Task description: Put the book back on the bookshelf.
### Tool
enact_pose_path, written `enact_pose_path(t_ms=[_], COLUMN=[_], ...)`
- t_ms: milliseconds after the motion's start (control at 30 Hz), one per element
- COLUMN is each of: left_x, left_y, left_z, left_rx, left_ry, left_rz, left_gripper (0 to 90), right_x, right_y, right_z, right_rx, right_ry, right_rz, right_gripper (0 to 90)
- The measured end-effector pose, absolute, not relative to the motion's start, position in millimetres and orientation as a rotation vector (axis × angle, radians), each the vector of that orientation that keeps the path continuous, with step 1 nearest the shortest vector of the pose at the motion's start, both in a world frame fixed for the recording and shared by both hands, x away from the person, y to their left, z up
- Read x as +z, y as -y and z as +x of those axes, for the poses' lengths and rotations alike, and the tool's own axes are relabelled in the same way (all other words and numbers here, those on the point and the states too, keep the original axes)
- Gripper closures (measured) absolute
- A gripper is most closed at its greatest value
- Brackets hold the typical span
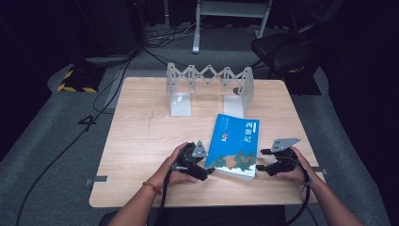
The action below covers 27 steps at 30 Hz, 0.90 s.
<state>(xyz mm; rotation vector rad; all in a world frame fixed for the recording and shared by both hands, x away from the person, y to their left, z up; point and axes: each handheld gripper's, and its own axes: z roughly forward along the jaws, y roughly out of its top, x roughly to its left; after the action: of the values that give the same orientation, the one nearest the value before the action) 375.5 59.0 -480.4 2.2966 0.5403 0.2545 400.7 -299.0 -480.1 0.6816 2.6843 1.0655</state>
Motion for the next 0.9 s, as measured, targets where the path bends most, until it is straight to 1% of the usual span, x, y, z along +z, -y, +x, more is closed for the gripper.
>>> enact_pose_path(t_ms=[67,100,200,533,900], left_x=[-484,-484,-485,-493,-496], left_y=[-61,-62,-63,-60,-58], left_z=[378,379,379,379,380], left_rx=[0.253,0.249,0.248,0.224,0.215], left_ry=[-0.551,-0.553,-0.554,-0.542,-0.540], left_rz=[2.315,2.317,2.324,2.370,2.383], left_gripper=[16.1,16.1,16.1,16.0,15.9], right_x=[-479,-479,-480,-483,-485], right_y=[299,299,296,296,296], right_z=[400,400,400,401,402], right_rx=[1.089,1.077,1.015,1.008,0.994], right_ry=[-2.673,-2.679,-2.688,-2.710,-2.719], right_rz=[0.687,0.688,0.671,0.683,0.678], right_gripper=[28.5,30.1,31.3,30.3,29.1])
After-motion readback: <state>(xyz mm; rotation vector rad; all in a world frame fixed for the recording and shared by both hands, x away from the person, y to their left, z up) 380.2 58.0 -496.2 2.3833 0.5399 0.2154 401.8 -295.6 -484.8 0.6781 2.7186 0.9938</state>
